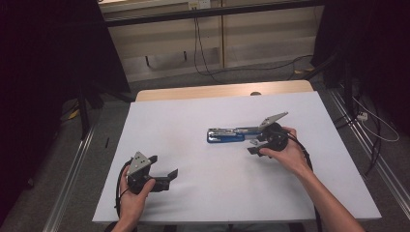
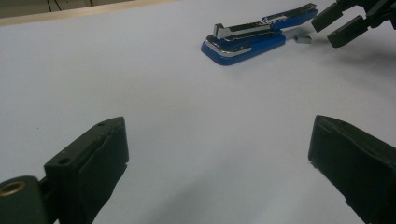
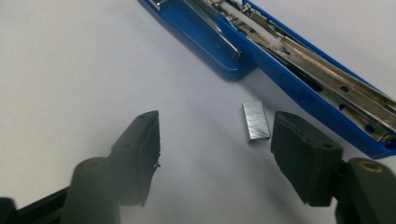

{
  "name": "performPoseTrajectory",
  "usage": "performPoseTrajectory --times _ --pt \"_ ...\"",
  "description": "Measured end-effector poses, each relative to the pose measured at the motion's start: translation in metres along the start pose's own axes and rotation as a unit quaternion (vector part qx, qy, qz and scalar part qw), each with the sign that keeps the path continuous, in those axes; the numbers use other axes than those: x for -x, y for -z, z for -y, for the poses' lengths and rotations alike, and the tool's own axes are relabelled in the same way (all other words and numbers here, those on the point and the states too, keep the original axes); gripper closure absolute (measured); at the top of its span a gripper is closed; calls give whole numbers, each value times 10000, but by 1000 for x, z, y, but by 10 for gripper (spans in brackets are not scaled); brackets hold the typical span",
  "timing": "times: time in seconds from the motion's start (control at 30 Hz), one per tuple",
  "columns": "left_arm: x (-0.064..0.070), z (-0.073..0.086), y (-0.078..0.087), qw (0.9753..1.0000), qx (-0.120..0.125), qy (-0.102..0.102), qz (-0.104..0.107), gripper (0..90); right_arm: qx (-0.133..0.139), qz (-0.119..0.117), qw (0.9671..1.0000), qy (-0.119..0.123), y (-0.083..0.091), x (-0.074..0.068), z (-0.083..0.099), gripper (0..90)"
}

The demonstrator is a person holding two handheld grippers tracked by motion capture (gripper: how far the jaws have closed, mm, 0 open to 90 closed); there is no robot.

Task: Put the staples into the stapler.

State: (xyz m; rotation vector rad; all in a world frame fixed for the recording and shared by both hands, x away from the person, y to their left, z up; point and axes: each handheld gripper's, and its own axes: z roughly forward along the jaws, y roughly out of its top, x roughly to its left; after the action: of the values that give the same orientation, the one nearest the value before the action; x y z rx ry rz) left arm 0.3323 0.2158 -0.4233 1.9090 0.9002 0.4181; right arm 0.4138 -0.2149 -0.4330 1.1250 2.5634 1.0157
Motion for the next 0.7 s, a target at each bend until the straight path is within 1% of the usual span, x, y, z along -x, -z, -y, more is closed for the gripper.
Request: performPoseTrajectory --times 0.03,0.1,0.13,0.17,0.2,0.27,0.43,0.47,0.57,0.63,0.7 --pt "0 0 0 10000 -1 15 -4 51 -47 -35 10000 -19 -1 1 -1 381" --pt "0 0 0 10000 -19 19 13 51 -70 14 10000 20 -2 2 -2 386" --pt "1 0 0 10000 -23 13 28 51 -109 -28 9999 29 -3 2 -3 416" --pt "1 0 0 10000 -17 12 23 51 -128 -48 9999 77 -4 3 -3 426" --pt "1 0 0 10000 -12 -3 21 51 -154 -22 9999 55 -4 3 -4 425" --pt "2 0 0 10000 -10 12 39 51 -211 -68 9997 74 -6 3 -5 450" --pt "2 0 0 10000 -26 3 48 51 -318 29 9994 128 -8 6 -7 469" --pt "2 0 0 10000 -25 8 56 51 -333 36 9993 135 -9 6 -7 487" --pt "2 0 0 10000 -24 3 61 51 -342 68 9993 148 -10 8 -7 496" --pt "2 0 0 10000 -27 1 53 51 -334 84 9992 189 -10 10 -7 521" --pt "2 0 0 10000 -36 -6 62 51 -363 112 9991 169 -10 10 -7 534"
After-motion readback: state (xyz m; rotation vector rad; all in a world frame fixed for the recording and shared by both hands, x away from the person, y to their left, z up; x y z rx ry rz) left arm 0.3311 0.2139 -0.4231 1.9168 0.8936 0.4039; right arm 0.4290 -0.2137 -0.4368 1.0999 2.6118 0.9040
